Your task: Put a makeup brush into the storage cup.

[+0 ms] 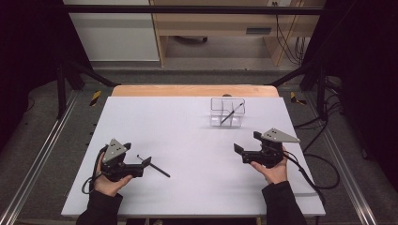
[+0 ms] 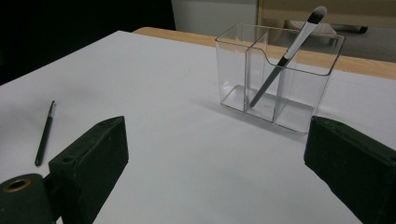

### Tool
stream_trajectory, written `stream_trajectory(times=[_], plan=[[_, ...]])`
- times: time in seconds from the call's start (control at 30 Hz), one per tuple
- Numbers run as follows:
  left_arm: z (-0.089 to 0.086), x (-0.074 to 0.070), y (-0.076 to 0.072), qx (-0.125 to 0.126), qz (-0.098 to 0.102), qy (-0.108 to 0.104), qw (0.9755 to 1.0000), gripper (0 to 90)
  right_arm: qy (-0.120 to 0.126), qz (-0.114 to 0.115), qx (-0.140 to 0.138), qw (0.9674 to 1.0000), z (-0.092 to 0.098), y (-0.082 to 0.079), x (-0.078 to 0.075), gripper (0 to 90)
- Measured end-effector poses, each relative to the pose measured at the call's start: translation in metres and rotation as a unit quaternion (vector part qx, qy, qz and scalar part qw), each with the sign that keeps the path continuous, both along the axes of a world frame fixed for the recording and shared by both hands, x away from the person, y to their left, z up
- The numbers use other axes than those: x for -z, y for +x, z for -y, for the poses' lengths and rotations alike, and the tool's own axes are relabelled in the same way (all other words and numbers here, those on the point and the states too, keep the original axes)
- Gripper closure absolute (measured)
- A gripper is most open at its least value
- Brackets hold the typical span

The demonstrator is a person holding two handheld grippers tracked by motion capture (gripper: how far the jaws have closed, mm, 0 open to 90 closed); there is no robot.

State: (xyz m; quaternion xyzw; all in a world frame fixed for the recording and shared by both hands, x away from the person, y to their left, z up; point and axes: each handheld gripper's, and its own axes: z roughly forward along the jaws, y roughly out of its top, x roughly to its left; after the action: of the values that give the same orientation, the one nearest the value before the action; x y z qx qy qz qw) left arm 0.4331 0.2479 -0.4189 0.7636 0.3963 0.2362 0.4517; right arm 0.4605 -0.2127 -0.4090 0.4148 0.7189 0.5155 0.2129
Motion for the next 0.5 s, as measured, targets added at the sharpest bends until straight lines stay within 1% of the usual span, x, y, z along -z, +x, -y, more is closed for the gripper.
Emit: stream_trajectory(times=[0.17,0.33,0.5], plan=[[-0.002,0.0,0.0,-0.004,0.0,-0.004,1.0,6.6,0.008,0.001,0.002,1.0,0.005,-0.007,0.001,6.6],[-0.003,0.001,0.0,-0.009,0.0,-0.005,0.9999,6.4,0.004,-0.003,0.007,1.0,0.011,-0.013,0.006,6.0],[-0.005,0.001,0.0,-0.016,-0.003,-0.006,0.9999,6.4,0.004,-0.004,0.007,1.0,0.012,-0.016,0.007,5.7]])
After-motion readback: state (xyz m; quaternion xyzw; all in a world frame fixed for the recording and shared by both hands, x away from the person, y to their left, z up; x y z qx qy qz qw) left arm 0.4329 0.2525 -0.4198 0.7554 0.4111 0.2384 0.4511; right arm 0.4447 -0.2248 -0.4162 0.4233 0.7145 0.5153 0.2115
